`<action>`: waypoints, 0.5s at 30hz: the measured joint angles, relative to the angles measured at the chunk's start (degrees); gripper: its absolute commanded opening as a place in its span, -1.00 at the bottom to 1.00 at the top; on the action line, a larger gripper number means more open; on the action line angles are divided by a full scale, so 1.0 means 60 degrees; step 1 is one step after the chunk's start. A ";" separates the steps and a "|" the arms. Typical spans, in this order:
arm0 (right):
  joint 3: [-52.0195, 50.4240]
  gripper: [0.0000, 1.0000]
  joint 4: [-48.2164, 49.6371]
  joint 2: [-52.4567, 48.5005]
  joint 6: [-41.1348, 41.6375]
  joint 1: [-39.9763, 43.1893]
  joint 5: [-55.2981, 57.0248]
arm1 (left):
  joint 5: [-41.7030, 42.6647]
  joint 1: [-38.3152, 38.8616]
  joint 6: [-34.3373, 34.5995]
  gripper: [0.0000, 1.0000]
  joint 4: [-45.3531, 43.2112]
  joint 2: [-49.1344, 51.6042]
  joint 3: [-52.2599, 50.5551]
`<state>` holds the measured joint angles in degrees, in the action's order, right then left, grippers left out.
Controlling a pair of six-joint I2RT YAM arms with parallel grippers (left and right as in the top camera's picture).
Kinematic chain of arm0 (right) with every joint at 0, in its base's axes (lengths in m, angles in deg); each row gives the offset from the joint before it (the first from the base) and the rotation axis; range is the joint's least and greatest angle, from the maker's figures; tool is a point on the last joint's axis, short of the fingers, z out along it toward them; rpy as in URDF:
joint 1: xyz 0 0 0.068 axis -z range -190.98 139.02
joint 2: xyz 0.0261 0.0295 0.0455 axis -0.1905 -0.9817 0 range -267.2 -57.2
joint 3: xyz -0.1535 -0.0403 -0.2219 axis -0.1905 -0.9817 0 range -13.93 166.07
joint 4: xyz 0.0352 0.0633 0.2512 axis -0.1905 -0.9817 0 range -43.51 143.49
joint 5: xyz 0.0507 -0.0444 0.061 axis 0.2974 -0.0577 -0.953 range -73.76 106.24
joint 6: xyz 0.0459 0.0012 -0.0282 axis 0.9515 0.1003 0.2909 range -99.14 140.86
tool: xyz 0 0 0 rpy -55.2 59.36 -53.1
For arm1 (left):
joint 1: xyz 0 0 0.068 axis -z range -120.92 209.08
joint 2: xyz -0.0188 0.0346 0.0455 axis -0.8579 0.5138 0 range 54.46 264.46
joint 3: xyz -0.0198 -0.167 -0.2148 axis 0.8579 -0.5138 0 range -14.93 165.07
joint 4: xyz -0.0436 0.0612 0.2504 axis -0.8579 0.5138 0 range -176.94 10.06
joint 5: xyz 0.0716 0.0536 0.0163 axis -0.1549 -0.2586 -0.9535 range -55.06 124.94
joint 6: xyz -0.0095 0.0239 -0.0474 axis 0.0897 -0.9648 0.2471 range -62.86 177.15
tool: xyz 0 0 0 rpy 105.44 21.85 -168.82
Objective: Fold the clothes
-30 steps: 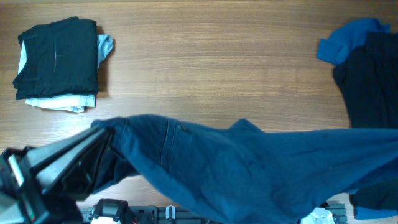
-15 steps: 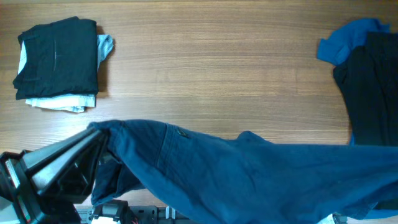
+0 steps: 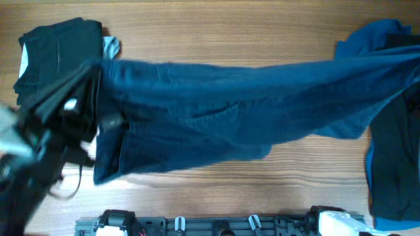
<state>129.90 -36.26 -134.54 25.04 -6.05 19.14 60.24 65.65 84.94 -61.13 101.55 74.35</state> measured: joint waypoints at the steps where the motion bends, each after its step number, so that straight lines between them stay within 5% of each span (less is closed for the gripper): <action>1: 0.0000 -0.92 0.0040 -0.0007 0.0000 0.0000 0.0069 | -0.0011 0.0000 0.0036 -0.92 -0.0047 0.0182 -0.0007; 15: 0.0000 -0.92 0.0215 -0.0594 -0.0102 0.0790 0.0375 | -0.0324 0.2189 0.0127 -0.92 -0.1067 0.2736 -0.0087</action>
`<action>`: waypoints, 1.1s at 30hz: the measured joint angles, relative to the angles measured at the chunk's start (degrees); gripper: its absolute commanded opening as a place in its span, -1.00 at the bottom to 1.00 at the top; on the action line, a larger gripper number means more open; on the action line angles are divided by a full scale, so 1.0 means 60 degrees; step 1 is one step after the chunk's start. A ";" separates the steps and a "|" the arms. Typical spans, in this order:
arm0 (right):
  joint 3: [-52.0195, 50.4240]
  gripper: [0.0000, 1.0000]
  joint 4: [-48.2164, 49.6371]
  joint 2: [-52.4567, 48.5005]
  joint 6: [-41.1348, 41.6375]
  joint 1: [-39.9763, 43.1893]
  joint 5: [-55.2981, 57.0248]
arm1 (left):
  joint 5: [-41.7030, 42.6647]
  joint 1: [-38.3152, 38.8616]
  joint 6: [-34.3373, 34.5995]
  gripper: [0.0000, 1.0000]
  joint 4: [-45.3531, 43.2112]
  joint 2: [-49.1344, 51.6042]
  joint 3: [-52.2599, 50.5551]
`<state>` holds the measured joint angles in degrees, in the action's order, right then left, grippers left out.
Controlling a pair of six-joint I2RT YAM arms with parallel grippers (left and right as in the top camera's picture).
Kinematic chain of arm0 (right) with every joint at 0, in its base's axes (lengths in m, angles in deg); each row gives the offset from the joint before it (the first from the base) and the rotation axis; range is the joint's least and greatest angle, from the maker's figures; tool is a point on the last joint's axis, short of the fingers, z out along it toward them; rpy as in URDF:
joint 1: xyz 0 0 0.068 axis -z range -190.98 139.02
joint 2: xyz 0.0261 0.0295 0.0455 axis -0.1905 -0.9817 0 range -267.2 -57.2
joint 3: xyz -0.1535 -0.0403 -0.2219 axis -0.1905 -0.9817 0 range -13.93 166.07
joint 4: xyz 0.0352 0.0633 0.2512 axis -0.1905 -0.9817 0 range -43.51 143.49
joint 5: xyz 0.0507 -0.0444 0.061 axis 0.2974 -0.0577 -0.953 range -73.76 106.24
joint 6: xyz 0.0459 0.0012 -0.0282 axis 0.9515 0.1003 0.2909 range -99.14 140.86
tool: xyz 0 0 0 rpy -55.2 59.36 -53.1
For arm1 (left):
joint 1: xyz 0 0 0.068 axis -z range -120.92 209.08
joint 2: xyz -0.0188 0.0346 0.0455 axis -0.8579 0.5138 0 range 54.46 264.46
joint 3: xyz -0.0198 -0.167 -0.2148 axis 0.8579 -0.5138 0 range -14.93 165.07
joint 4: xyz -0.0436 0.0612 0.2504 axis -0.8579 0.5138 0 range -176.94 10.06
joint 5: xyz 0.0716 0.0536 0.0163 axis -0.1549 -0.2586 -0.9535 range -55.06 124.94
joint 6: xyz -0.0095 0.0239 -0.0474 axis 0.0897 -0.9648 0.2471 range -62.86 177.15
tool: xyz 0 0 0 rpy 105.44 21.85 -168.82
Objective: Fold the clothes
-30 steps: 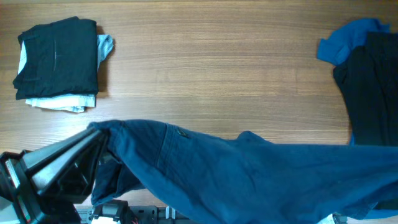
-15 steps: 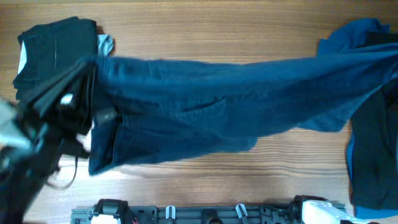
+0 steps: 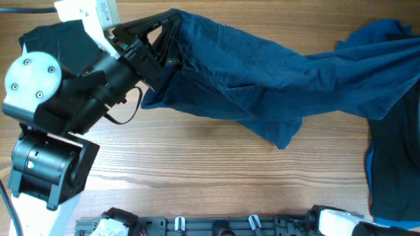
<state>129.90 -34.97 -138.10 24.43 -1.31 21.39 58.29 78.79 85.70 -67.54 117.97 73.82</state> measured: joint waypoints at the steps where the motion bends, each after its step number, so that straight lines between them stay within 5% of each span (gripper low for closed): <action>1: 0.0000 -0.92 0.0029 -0.0076 -0.0055 0.0164 -0.0066 | -0.0069 0.0018 -0.0044 -0.92 -0.0066 -0.0011 0.0000; 12: 0.0499 -0.92 0.0229 -0.0178 -0.0335 0.2091 -0.1457 | -0.0463 0.0146 -0.0317 -0.92 0.0047 -0.1351 0.0000; 18: 0.0572 -0.92 0.0412 -0.1388 -0.0652 0.2940 -0.2667 | -0.0780 0.0426 -0.0277 -0.92 -0.0098 -0.0608 0.0000; 28: 0.0463 -0.92 0.0627 -0.1701 -0.1045 0.5960 -0.5308 | -0.1373 0.2218 -0.0215 -0.92 -0.2138 0.0073 -0.0029; 33: 0.0463 -0.92 0.0364 -0.1676 -0.1410 0.6193 -0.6728 | -0.2350 0.2331 -0.0324 -0.92 -0.0769 0.0044 0.0011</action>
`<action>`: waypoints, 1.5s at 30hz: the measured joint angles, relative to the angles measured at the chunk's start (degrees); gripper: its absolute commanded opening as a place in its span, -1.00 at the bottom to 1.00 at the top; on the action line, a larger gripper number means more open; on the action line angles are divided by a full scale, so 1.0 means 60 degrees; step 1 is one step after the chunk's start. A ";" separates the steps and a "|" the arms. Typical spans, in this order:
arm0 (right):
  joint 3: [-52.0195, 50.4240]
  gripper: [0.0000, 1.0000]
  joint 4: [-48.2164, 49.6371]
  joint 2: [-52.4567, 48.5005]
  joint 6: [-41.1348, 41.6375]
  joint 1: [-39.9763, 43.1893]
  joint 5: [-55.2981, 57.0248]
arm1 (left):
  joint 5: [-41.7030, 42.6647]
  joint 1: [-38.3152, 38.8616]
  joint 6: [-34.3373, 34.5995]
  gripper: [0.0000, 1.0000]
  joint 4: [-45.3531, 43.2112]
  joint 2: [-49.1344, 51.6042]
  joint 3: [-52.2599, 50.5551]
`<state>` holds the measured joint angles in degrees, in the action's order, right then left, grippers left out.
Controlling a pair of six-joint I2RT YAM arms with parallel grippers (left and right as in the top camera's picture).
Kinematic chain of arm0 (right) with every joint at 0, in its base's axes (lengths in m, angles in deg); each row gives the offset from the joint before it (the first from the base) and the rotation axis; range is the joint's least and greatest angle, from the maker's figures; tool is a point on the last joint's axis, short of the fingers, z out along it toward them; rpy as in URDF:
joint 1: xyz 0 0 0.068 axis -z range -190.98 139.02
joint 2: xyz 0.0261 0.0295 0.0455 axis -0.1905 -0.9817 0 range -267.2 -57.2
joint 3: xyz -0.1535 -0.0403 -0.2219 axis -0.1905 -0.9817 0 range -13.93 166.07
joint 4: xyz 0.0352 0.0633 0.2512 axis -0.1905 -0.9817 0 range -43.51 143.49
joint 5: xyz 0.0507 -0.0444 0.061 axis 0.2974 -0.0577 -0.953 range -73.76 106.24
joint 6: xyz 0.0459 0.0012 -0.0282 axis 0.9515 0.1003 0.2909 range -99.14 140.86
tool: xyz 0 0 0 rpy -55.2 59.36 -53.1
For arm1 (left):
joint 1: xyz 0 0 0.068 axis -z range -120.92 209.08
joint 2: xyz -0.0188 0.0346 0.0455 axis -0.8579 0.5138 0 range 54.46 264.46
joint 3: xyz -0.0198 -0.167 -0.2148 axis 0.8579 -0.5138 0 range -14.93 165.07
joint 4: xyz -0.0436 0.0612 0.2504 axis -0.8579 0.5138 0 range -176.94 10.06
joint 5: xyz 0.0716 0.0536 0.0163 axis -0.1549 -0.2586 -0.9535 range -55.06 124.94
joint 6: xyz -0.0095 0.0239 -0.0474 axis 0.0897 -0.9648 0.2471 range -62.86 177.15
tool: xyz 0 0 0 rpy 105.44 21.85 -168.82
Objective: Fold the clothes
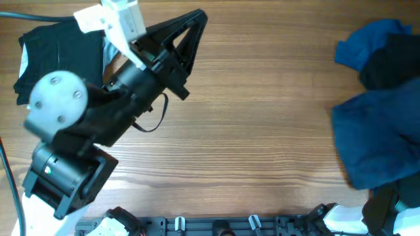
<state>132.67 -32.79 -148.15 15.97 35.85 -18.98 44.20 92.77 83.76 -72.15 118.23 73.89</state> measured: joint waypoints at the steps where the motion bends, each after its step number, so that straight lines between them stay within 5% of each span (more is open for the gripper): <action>1: 0.0004 -0.92 0.0000 0.0007 -0.0062 -0.0015 -0.0175 | -0.0233 -0.0007 -0.0069 -0.92 0.0455 0.0109 0.0007; 7: 0.0004 -0.92 -0.0193 0.0029 -0.0215 -0.0331 -0.0707 | -0.0572 -0.0259 -0.0324 -0.87 0.1781 0.1596 0.0026; 10: 0.0000 -0.92 -0.0171 0.0149 -0.0277 -0.0776 -0.1191 | -0.0098 -0.1115 -0.0393 -0.69 0.2011 0.2565 0.0015; 12: 0.0000 -0.92 -0.0076 0.0357 -0.0310 -0.1228 -0.1563 | 0.0984 -0.1949 -0.0397 -0.47 0.2000 0.2954 0.0007; 13: 0.0004 -0.92 0.0131 0.0831 -0.0324 -0.1942 -0.2091 | 0.1417 -0.2255 -0.0455 -0.10 0.1996 0.3060 0.0007; 21: 0.0036 -0.92 0.2328 0.2153 0.0160 -0.3271 -0.4605 | 0.7275 -0.4397 -0.0579 0.47 0.1184 0.5402 0.0029; 26: 0.0102 -0.92 0.4116 0.2532 0.1570 -0.3326 -0.5923 | 1.0000 -0.4430 -0.0572 0.47 0.0375 0.6910 0.0022; 32: 0.0102 -0.92 0.4397 0.2470 0.2124 -0.3337 -0.6240 | 1.2018 -0.4688 -0.0834 0.40 0.0273 0.7570 0.0022; 37: 0.0102 -0.92 0.4404 0.2226 0.2142 -0.3344 -0.6313 | 1.2422 -0.5249 -0.1195 0.41 0.0656 0.7570 0.0029; 45: 0.0073 -0.92 0.4397 0.1432 0.2211 -0.3344 -0.6302 | 1.1344 -0.5366 -0.3249 0.41 0.4025 0.7570 0.0044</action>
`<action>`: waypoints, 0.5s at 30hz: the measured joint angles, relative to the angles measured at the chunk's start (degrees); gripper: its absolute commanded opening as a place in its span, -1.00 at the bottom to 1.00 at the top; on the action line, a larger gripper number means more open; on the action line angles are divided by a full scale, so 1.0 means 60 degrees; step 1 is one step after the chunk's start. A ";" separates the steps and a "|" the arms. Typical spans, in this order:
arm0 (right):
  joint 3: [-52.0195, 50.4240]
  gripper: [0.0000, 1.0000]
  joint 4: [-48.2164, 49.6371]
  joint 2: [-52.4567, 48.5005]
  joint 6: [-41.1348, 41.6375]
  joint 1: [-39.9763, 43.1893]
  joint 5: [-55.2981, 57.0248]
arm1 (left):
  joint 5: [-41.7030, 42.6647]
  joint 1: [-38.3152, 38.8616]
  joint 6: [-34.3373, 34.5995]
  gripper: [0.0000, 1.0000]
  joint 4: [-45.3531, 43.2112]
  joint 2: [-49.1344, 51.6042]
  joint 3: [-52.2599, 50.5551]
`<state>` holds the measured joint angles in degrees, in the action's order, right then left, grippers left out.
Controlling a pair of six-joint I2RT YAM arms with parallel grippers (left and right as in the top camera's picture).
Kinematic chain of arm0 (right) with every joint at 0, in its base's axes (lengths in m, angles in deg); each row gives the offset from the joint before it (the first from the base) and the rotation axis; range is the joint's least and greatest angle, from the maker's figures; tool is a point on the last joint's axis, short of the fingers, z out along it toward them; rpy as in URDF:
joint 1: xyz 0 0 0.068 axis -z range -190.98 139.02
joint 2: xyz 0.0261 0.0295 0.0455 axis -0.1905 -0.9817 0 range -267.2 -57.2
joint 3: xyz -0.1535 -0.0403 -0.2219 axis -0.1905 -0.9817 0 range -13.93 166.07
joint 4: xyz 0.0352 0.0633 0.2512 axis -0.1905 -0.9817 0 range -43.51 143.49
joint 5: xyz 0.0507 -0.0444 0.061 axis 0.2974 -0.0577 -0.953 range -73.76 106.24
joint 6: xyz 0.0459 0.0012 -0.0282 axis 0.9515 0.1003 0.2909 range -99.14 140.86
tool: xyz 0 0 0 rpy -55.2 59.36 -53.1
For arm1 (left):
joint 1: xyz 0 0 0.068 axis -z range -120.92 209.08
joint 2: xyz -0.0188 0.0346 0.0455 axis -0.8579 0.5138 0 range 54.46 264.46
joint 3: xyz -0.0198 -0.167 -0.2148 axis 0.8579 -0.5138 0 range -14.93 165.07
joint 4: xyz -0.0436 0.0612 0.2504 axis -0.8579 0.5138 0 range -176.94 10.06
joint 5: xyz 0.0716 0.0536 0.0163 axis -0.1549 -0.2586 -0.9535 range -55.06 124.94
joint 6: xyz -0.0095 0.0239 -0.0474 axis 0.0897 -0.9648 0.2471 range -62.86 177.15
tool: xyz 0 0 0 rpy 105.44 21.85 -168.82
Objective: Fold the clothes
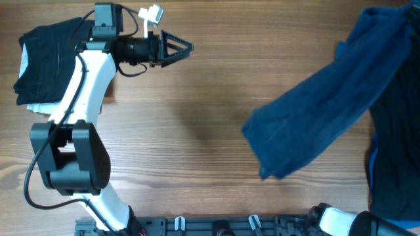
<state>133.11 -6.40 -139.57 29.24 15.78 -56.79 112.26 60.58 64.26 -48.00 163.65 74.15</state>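
Note:
The blue jeans [321,111] stretch diagonally from the top right corner down to the middle of the table, and their lower end [266,157] is a loose edge. My left gripper [187,46] points right at the upper left. Its fingers meet at the tips with nothing between them, well apart from the jeans. A folded black garment [46,52] lies at the far left behind the left arm. The right gripper is out of sight, and only a white part of the right arm [338,221] shows at the bottom edge.
A pile of dark clothes [397,151], with a bright blue piece [369,164] under it, lies along the right edge. The rail with the arm mounts [216,226] runs along the front edge. The wooden table [184,144] shows between the left arm and the jeans.
The jeans were bunched at the right edge and now spread diagonally toward the table's middle. My left arm, which loomed close to the camera, now sits lower with the gripper still at the upper left.
The jeans spanned the whole table, with my left gripper at their left end. Then the left gripper held that end higher, near the top left. Later the gripper was empty and the jeans lay bunched at the right. They now hang diagonally from the top right.

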 measured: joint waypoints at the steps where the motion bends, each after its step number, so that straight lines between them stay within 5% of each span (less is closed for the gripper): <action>1: 0.0000 -0.92 0.0000 0.0011 0.0000 0.0000 -0.0004 | -0.0146 0.0007 -0.0197 0.42 0.0386 0.0000 0.0000; 7: 0.0000 -0.92 0.0007 0.0124 0.0000 0.0000 -0.0004 | -0.0437 0.0761 -0.0583 0.54 0.2011 0.0000 0.0000; 15: 0.0000 -0.92 0.0007 0.0120 0.0000 0.0000 -0.0004 | -0.0087 0.2375 -0.0601 0.48 0.1461 0.0004 0.0000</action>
<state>133.11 -6.36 -138.84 29.24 15.78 -56.82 111.73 74.83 60.65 -39.23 163.67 74.15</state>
